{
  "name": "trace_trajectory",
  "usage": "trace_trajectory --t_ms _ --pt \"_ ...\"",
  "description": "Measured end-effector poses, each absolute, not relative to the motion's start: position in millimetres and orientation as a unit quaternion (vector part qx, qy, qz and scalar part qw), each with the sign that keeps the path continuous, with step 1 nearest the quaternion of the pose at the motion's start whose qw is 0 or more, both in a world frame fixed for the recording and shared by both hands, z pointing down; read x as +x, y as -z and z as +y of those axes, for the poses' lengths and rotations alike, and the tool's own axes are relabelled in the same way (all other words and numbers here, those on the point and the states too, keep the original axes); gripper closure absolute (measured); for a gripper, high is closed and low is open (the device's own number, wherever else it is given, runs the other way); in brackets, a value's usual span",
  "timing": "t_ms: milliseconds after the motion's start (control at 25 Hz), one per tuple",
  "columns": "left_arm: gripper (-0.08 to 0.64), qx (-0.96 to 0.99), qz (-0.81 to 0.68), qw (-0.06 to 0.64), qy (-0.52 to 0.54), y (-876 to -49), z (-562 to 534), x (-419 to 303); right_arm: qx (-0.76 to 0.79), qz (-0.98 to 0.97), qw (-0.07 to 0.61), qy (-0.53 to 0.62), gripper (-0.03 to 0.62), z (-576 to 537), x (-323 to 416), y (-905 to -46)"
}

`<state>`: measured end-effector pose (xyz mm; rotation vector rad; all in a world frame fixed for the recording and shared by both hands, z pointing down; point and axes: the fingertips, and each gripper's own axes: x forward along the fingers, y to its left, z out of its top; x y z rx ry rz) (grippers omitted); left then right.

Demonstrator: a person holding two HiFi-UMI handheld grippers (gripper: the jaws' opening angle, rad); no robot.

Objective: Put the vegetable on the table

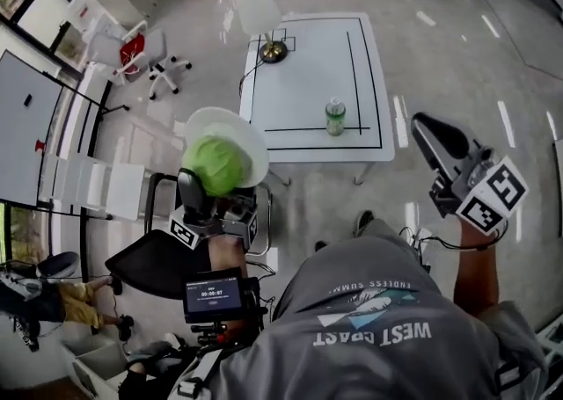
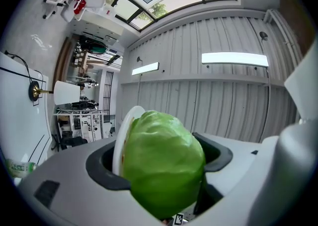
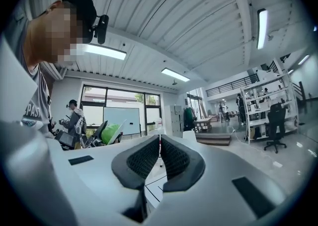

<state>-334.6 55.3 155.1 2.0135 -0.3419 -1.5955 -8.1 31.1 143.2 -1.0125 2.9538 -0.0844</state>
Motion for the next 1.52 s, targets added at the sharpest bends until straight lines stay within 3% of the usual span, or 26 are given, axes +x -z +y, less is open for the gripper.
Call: trace_trajectory --t_ms 800,1520 --pt "0.170 0.729 -0.213 0.252 0.600 -176 -96 -283 -0.242 0.970 0.010 0.034 0.583 -157 38 -148" --pt "0.170 0.753 -0.192 0.319 0.543 -203 -234 -271 -0.295 0.954 0.019 0.045 0.583 -223 33 -168"
